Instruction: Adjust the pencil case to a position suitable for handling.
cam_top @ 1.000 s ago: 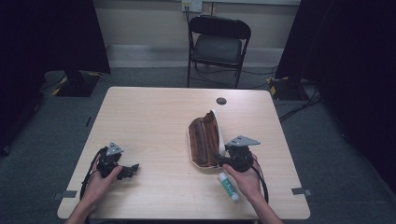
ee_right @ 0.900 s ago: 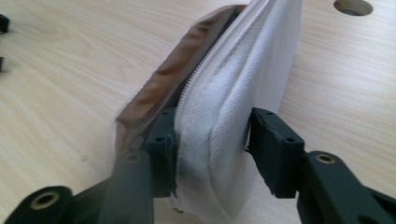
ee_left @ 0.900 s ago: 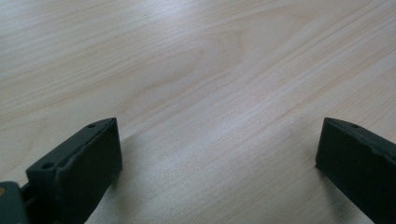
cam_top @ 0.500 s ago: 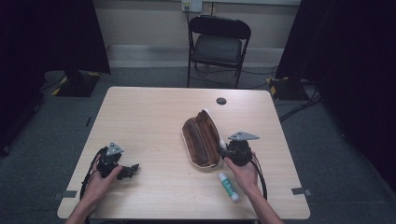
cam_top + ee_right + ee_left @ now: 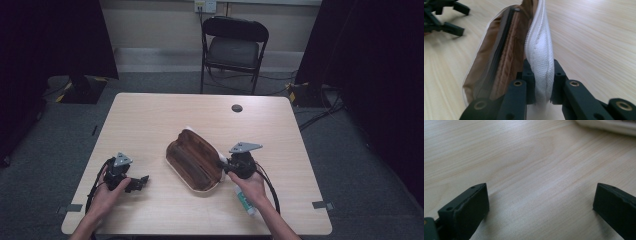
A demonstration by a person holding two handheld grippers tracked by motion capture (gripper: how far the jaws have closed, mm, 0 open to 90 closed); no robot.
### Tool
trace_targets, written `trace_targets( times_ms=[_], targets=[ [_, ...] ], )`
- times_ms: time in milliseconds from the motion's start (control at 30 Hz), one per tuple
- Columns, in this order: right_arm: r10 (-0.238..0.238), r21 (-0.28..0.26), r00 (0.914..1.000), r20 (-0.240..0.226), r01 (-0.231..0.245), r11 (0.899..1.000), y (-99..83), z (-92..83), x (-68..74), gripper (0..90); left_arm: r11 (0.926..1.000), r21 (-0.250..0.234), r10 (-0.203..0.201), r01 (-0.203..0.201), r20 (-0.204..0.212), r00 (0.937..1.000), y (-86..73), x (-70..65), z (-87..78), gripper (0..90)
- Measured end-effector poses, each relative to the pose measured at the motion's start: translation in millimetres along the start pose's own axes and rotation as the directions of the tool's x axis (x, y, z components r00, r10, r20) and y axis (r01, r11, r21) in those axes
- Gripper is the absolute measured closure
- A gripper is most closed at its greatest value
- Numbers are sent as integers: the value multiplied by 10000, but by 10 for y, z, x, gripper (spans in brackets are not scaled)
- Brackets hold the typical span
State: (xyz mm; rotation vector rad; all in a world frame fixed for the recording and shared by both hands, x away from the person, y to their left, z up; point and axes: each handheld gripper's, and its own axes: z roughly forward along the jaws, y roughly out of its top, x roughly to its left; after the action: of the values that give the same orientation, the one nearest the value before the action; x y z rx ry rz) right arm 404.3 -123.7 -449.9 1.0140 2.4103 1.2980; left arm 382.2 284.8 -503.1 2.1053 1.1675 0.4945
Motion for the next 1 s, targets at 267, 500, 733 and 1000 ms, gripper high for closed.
trace_targets(
  times_ms=[267, 500, 733, 1000],
  targets=[
    [-211, -53, 9998, 58, 211, 9998, 12, -52, 120, 612, 10000, 5, -51, 51, 47, 10000, -6, -5, -5, 0],
    [-256, 139, 9983, 523, 249, 9996, -125, -148, 131, 582, 10000, -1, -54, 54, 45, 10000, -7, -6, -5, 0],
    [-176, 177, 9961, 870, 161, 9997, -165, -166, 45, 618, 10000, -7, -42, 42, 50, 10000, -6, -4, -5, 0],
    [-49, 536, 9956, 935, -1, 9986, -196, -68, 66, 579, 10000, -6, -37, 37, 48, 10000, -6, -4, -5, 0]
  ],
)
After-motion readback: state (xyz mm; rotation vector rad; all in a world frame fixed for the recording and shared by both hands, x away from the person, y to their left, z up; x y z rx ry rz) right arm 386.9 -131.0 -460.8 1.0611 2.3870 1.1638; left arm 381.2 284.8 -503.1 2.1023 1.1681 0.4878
